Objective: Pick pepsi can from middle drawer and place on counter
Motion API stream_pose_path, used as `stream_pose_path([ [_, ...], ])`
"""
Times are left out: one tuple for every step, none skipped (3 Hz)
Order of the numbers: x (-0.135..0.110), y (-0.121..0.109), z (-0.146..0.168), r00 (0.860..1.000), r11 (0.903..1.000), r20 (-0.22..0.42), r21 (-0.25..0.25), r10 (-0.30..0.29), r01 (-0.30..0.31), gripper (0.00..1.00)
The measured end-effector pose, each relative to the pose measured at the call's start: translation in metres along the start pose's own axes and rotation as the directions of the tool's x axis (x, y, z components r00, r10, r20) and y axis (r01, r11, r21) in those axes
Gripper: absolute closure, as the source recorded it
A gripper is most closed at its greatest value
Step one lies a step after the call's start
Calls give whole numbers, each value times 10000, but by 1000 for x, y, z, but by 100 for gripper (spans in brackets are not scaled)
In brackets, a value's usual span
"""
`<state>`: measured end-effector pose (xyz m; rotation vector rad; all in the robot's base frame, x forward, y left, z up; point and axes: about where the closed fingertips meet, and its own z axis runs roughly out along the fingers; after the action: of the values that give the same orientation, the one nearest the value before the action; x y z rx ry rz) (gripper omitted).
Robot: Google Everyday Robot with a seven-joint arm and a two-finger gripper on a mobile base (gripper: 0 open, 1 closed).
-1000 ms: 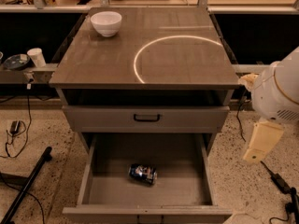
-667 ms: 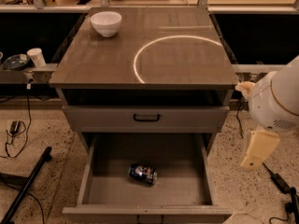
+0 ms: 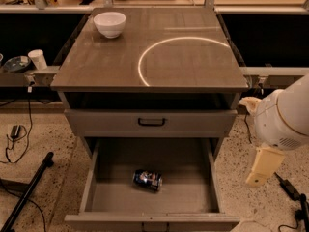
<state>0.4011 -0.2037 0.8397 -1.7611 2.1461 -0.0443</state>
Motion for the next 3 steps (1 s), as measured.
stream_pose_path([
  [-1,8,14,9996,9996,275,-273,66,-58,0],
  [0,15,31,9996,9976,245,-676,145,-128,0],
  [0,16,29,9996,9982,250,-600,93,-78,0],
])
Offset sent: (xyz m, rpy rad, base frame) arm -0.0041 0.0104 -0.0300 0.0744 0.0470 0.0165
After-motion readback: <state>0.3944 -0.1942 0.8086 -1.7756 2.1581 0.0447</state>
